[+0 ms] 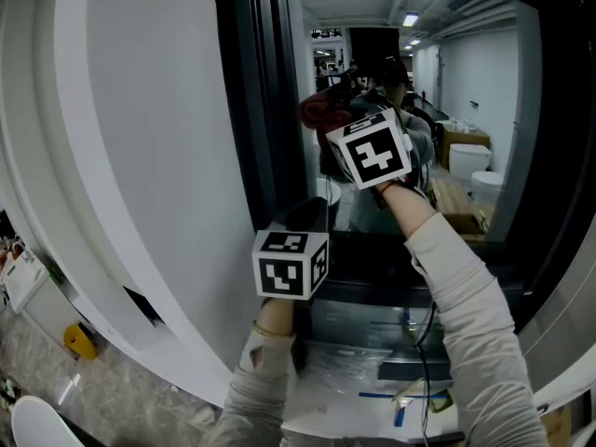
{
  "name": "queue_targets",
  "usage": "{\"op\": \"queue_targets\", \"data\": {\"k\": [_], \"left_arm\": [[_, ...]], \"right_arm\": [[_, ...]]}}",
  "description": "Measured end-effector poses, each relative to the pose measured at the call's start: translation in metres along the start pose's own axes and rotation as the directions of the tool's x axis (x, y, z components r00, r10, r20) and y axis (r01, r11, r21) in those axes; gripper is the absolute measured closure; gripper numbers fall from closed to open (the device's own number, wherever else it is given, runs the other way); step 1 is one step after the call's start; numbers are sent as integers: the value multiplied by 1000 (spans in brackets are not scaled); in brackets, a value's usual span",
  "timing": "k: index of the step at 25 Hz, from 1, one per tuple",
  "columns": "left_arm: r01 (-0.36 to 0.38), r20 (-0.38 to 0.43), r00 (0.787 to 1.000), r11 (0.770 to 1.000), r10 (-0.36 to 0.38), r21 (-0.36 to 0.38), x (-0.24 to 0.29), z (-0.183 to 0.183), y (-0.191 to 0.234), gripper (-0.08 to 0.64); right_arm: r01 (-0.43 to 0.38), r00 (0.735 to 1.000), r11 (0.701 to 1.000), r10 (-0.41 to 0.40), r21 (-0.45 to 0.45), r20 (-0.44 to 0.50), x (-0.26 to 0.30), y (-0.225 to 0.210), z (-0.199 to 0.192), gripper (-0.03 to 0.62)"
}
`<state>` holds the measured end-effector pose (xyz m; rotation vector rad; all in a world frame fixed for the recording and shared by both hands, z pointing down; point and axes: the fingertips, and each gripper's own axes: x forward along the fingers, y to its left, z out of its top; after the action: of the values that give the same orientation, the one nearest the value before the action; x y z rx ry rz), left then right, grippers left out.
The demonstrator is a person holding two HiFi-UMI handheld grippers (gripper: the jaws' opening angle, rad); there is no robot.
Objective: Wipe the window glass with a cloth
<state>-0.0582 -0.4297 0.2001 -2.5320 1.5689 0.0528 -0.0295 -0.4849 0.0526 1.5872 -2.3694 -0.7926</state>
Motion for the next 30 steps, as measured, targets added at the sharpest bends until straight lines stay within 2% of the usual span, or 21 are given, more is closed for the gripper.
{"op": "queue_targets", "data": {"k": [10,16,22,30], "left_arm": [[72,4,997,997,-72,-27,24,-6,-33,557],[145,6,989,989,-145,-28,46,-3,-68,557],[212,18,977,977,-212,-21,61,3,-104,557],[300,29,954,954,-299,-27,82,4,-151,557]], "right_arm": [[85,996,996,-85,4,-35,-34,-56,-32,549],[154,986,988,-153,9,-64,-61,-99,-53,549],[238,966,971,-236,12,-102,-95,-146,-79,549],[359,921,933,-353,7,-164,-147,-209,-116,549]]}}
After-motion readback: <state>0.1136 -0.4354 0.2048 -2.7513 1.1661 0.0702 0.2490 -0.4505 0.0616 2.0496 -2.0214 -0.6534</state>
